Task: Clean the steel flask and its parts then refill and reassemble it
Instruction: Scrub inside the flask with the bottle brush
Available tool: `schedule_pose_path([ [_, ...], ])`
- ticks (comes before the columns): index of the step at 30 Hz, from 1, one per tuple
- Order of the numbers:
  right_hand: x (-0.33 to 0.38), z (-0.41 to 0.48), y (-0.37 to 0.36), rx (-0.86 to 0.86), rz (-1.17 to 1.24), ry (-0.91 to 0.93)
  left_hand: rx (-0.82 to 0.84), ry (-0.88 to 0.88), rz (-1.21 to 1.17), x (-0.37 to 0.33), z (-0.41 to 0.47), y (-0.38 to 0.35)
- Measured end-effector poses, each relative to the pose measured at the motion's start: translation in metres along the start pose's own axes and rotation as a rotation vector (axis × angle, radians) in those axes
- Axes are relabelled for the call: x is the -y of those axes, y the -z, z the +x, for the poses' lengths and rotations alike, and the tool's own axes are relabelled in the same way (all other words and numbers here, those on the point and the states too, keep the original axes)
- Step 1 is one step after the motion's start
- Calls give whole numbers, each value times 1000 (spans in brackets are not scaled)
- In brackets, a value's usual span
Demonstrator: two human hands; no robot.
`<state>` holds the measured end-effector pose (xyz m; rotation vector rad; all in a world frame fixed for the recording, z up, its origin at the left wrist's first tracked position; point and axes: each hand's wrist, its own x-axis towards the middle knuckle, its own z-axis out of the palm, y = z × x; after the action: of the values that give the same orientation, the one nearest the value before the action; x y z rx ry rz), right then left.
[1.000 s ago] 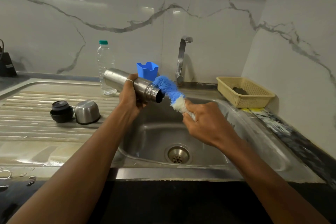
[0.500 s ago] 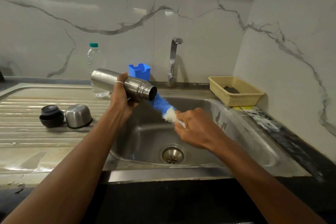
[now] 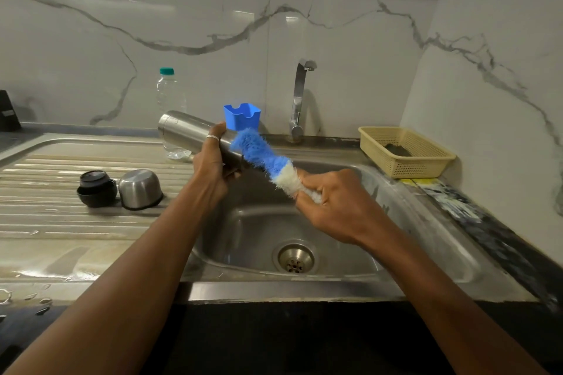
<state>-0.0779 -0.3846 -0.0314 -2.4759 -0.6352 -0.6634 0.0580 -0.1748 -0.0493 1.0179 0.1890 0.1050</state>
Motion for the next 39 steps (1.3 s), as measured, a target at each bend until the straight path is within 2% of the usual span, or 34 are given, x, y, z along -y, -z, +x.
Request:
schedule_pose_path([
  [4,-10,1,5,-54,-51,-51,-18,-8,18,3,-2,-3],
  [13,-16,0,2,-13,-71,-104,1,-11,2,4,-4,-4],
  [19,-9,-4,2,28,-134,19,1,-7,18,4,-2,-4],
  [23,-13,-2,2,29,-199,-21,-16,-19,66,6,4,-1],
  [27,-5,-7,1,67,-194,43,-20,-10,74,6,4,-2],
  [31,-12,-3,2,45,-229,-16,-19,-19,80,6,3,-2],
  [35,-7,-8,0,53,-208,47,-3,-3,84,7,2,-4],
  [39,-15,-1,0,39,-224,-17,-10,-7,85,5,4,-2],
])
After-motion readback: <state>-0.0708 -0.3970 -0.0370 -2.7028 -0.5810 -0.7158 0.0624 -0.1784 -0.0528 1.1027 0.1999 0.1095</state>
